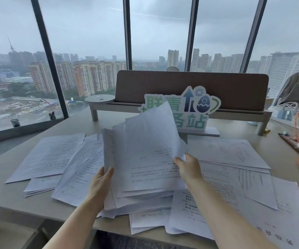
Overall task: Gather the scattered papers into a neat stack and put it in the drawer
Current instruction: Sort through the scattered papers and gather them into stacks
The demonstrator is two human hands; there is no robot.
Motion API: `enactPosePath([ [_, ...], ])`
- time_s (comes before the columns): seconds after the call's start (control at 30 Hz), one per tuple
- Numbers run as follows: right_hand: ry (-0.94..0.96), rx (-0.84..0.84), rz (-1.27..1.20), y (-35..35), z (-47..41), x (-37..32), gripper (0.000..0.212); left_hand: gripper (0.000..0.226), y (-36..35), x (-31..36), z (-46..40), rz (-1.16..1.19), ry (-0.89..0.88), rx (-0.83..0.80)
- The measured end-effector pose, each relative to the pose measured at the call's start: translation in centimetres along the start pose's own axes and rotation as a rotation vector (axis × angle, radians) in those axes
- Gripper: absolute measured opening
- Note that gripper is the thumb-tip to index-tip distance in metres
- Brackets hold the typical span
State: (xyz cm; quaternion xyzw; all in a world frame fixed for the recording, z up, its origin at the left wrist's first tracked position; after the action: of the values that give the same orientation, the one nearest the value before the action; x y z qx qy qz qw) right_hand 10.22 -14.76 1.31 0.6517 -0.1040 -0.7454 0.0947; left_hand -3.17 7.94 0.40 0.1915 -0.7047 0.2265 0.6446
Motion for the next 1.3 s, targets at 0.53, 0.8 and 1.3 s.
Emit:
enactPosePath([
  [0.53, 0.082, -0.003, 1.146, 5.8, -6.9, -1.0, 0.042, 0.034, 0.6, -1.2, -1.0, -0.046, 0.085, 0.039],
  [0.8, 0.095, -0.187, 1.405, 4.3, -9.4, -2.9, 0.022, 0.029, 0.7, -1.4, -1.6, -0.059, 0.106, 0.012],
  [1.3, 0.153, 0.0, 1.258, 4.2, -11.4, -0.7, 0.016, 0.025, 0.8, -1.1, -1.3, -0.037, 0.109, 0.005],
])
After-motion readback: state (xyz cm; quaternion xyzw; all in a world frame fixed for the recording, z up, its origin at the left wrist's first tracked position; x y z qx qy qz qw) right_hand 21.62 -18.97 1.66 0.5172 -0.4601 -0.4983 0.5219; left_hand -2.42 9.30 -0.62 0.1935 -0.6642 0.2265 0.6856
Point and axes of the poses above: each hand's wrist, its own z-axis away from the middle knuckle, its own y-axis out of the back of the hand, x = y × z, the point moved 1 cm from there along -z, towards the middle knuckle, and after that the axes turned 9 degrees about -y, right-handed, at the moved point
